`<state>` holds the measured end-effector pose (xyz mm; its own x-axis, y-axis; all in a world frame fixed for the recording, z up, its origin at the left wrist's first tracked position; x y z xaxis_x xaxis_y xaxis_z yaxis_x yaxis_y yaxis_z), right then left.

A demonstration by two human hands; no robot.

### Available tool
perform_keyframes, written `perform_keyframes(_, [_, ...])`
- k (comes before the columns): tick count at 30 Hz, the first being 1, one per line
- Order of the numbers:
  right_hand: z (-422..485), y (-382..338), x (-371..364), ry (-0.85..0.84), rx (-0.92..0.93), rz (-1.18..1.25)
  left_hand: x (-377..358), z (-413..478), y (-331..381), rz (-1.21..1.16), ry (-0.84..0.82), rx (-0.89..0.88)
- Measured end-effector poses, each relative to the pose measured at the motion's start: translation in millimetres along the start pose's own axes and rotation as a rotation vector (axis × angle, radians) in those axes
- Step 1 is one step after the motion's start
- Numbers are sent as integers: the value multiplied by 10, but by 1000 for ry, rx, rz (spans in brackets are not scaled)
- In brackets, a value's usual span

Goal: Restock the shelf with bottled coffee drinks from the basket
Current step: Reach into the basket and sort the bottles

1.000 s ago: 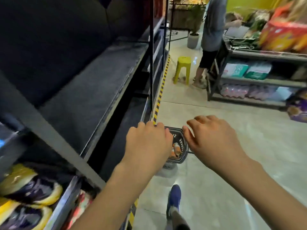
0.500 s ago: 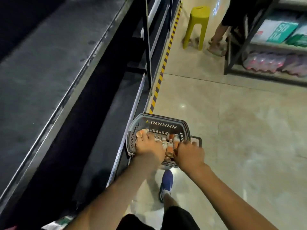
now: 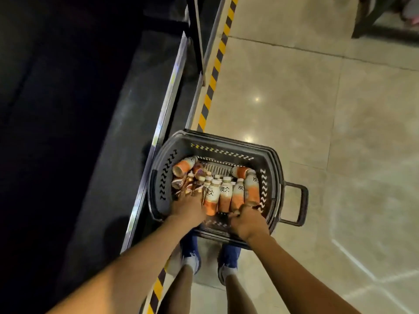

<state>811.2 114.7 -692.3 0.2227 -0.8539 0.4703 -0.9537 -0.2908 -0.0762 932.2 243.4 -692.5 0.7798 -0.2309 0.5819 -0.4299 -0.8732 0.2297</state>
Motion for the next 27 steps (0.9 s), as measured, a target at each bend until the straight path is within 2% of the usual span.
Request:
perform_keyframes(5, [1115, -155, -681, -90, -76, 201, -663, 1194, -463, -319, 66, 109])
perform_keyframes(11, [2149, -298, -1505, -225, -220, 460, -1278, 2153, -849, -499, 69, 202])
perform_keyframes(17, [2626, -462, -1928, -129, -366, 583, -1484, 2625, -1061, -199, 162, 244])
perform_keyframes(20, [2735, -546, -2062, -66, -337, 649, -1518, 2761, -1096, -158, 131, 255])
perform_keyframes(27, [2775, -462, -2081, 94, -261, 560, -1566, 2873, -1137, -42, 124, 197])
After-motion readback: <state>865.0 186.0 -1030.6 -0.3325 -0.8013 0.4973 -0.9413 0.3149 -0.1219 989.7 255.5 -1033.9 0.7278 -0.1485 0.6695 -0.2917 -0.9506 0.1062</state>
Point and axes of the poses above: each hand's wrist, its own z-axis towards the middle knuckle, its own x-axis out of the back of the hand, y = z × x, the point moved 7 cm from there along z, towards the middle knuckle, and after that the axes turned 11 degrees about -x, right-handed, at the moved point
